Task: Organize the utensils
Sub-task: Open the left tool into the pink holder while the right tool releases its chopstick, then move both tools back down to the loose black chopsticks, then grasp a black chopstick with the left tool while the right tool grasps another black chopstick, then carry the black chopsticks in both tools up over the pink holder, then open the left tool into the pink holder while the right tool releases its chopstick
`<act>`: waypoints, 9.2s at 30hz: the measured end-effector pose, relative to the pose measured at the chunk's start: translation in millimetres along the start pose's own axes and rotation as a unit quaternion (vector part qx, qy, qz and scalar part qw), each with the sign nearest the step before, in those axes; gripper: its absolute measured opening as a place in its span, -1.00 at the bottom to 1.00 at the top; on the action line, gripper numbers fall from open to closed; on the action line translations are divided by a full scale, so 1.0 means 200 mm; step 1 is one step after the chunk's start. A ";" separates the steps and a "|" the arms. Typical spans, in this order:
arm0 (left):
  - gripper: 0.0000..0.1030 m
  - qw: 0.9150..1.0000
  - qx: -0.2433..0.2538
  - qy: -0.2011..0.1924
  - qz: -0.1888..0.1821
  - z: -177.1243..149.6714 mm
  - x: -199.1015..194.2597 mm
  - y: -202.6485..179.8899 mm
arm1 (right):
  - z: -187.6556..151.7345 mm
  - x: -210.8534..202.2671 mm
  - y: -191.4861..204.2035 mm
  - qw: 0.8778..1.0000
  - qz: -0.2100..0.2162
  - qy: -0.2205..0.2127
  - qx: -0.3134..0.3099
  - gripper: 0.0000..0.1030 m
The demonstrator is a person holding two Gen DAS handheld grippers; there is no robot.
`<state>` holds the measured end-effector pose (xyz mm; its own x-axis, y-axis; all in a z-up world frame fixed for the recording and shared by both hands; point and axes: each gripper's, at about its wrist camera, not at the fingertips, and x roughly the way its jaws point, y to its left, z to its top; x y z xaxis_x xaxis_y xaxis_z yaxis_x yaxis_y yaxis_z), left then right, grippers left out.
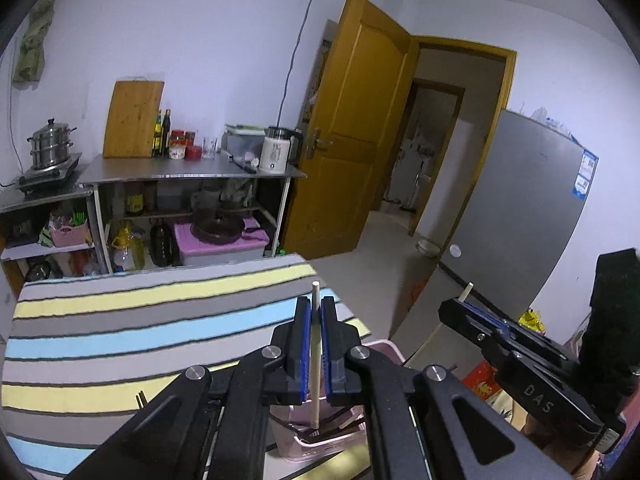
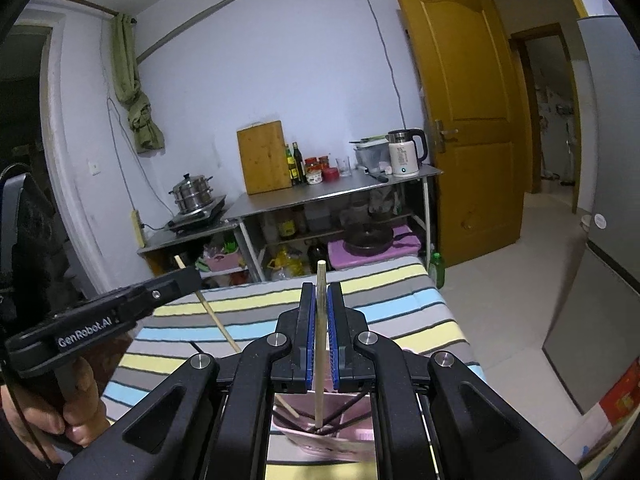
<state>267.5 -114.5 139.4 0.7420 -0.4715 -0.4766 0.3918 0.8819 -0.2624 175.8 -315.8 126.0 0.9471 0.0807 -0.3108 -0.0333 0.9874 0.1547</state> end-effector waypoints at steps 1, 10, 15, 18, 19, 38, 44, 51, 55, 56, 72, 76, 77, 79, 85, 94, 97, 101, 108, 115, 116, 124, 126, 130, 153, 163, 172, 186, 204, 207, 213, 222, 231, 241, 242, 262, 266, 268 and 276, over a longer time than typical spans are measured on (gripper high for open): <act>-0.91 1.000 -0.001 0.005 -0.001 -0.02 0.02 0.01 | -0.01 0.01 0.00 1.000 0.000 0.004 -0.001 -0.89; -0.91 0.999 0.014 0.036 0.007 -0.14 0.15 0.03 | -0.13 0.09 -0.02 0.999 0.000 0.033 -0.007 -0.89; -0.91 0.999 0.019 0.046 0.008 -0.20 0.18 0.03 | -0.18 0.11 -0.03 0.999 -0.001 0.049 -0.003 -0.89; -0.91 0.999 0.018 0.050 0.007 -0.22 0.18 0.04 | -0.20 0.12 -0.04 0.998 -0.002 0.057 -0.001 -0.89; -0.91 0.999 0.018 0.050 0.008 -0.23 0.18 0.04 | -0.21 0.13 -0.04 0.998 -0.002 0.060 0.000 -0.89; -0.77 1.000 0.008 -0.008 0.009 -0.19 -0.17 0.07 | -0.16 -0.04 0.00 0.999 -0.005 0.038 -0.010 -0.65; -0.76 1.000 0.007 -0.022 0.021 -0.26 -0.32 0.10 | -0.19 -0.12 0.05 0.999 0.011 0.031 -0.011 -0.65; -0.76 0.999 -0.009 -0.007 0.041 -0.44 -0.42 0.20 | -0.30 -0.17 0.09 0.998 0.032 0.046 -0.004 -0.65; -0.76 0.999 -0.021 0.007 0.048 -0.55 -0.44 0.26 | -0.37 -0.18 0.11 0.997 0.044 0.058 -0.005 -0.65; -0.76 0.998 -0.025 0.012 0.051 -0.59 -0.45 0.27 | -0.39 -0.18 0.12 0.997 0.048 0.061 -0.005 -0.65; -0.76 0.991 -0.082 0.055 0.086 -0.87 -0.45 0.50 | -0.59 -0.09 0.28 0.990 0.085 0.107 -0.029 -0.65; -0.76 0.988 -0.094 0.070 0.096 -0.92 -0.38 0.57 | -0.65 -0.03 0.32 0.987 0.092 0.125 -0.035 -0.65; -0.76 0.987 -0.098 0.077 0.101 -0.94 -0.35 0.59 | -0.67 -0.01 0.32 0.987 0.093 0.129 -0.035 -0.65; -0.76 0.985 -0.106 0.087 0.107 -0.97 -0.30 0.63 | -0.70 0.03 0.33 0.985 0.095 0.142 -0.034 -0.65; -0.55 0.979 -0.126 0.108 0.116 -1.03 -0.13 0.73 | -0.78 0.14 0.35 0.980 0.096 0.171 -0.036 -0.65; -0.55 0.973 -0.134 0.136 0.133 -1.07 0.13 0.83 | -0.87 0.27 0.37 0.973 0.100 0.204 -0.036 -0.65; -0.54 0.972 -0.131 0.134 0.140 -1.08 0.18 0.83 | -0.88 0.29 0.36 0.972 0.099 0.209 -0.034 -0.65; -0.52 0.974 -0.101 0.129 0.158 -1.08 0.20 0.80 | -0.90 0.32 0.35 0.971 0.098 0.214 -0.031 -0.65; -0.73 0.974 -0.117 0.125 0.149 -1.10 0.14 0.87 | -0.93 0.37 0.39 0.968 0.106 0.224 -0.032 -0.65; -0.78 0.971 -0.113 0.124 0.171 -1.12 0.06 0.89 | -0.99 0.50 0.47 0.963 0.117 0.240 -0.044 -0.65; -0.79 0.970 -0.112 0.125 0.178 -1.13 0.04 0.90 | -0.99 0.53 0.49 0.961 0.119 0.243 -0.048 -0.65; -0.75 0.967 -0.138 0.133 0.171 -1.16 -0.08 1.02 | -1.03 0.77 0.60 0.954 0.124 0.266 -0.065 -0.65; -0.75 0.966 -0.150 0.134 0.165 -1.15 -0.07 1.04 | -1.04 0.82 0.63 0.952 0.123 0.272 -0.073 -0.65; -0.75 0.965 -0.154 0.131 0.164 -1.13 -0.04 1.06 | -1.04 0.85 0.64 0.953 0.117 0.268 -0.080 -0.65; -0.75 0.968 -0.141 0.126 0.167 -1.03 0.14 1.16 | -0.98 1.05 0.71 0.950 0.091 0.274 -0.121 -0.64; -0.79 0.966 -0.119 0.134 0.188 -0.99 0.20 1.13 | -0.95 1.13 0.74 0.950 0.080 0.272 -0.132 -0.87; -0.89 0.968 -0.149 0.118 0.163 -0.96 0.09 1.14 | -0.91 0.99 0.74 0.952 0.102 0.265 -0.117 -0.90; -0.91 0.984 -0.110 0.052 0.132 -0.75 -0.34 0.88 | -0.69 0.59 0.79 0.965 0.136 0.195 -0.109 -0.89; -0.91 0.993 -0.070 0.024 0.089 -0.61 -0.60 0.52 | -0.51 0.15 0.64 0.980 0.139 0.125 -0.070 -0.90; -0.91 0.994 -0.068 0.030 0.079 -0.62 -0.59 0.47 | -0.50 0.10 0.59 0.982 0.134 0.120 -0.063 -0.90; -0.91 0.996 -0.059 0.051 0.052 -0.66 -0.53 0.34 | -0.52 0.01 0.47 0.985 0.116 0.118 -0.049 -0.90; -0.91 0.998 -0.028 0.054 0.006 -0.54 -0.41 0.11 | -0.47 -0.08 0.25 0.992 0.075 0.103 -0.020 -0.89; -0.91 1.000 0.005 0.009 -0.021 -0.22 -0.33 -0.05 | -0.23 -0.17 0.12 0.998 0.043 0.043 -0.014 -0.90; -0.91 0.999 0.026 -0.023 -0.014 0.01 -0.10 -0.09 | -0.08 -0.11 0.06 1.000 0.013 0.002 -0.021 -0.90; -0.91 0.999 0.028 -0.023 -0.014 0.01 -0.06 -0.08 | -0.08 -0.10 0.05 1.000 0.011 0.003 -0.022 -0.90; -0.90 0.999 0.036 0.021 0.014 -0.15 0.29 0.02 | -0.23 0.16 0.02 0.998 -0.008 0.047 -0.040 -0.90; -0.89 0.999 0.034 0.024 0.014 -0.17 0.30 0.04 | -0.27 0.19 0.01 0.997 -0.011 0.058 -0.044 -0.89; -0.87 0.999 0.032 0.026 0.010 -0.18 0.30 0.05 | -0.27 0.19 0.01 0.997 -0.011 0.062 -0.043 -0.89; -0.81 0.999 0.037 0.001 0.009 -0.17 0.18 0.02 | -0.25 0.15 0.02 0.997 -0.019 0.059 -0.039 -0.80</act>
<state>277.2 -127.6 93.4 0.7475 -0.4562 -0.4828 0.4180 0.8880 -0.1918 188.2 -303.0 70.4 0.9041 0.0539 -0.4239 -0.0277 0.9973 0.0679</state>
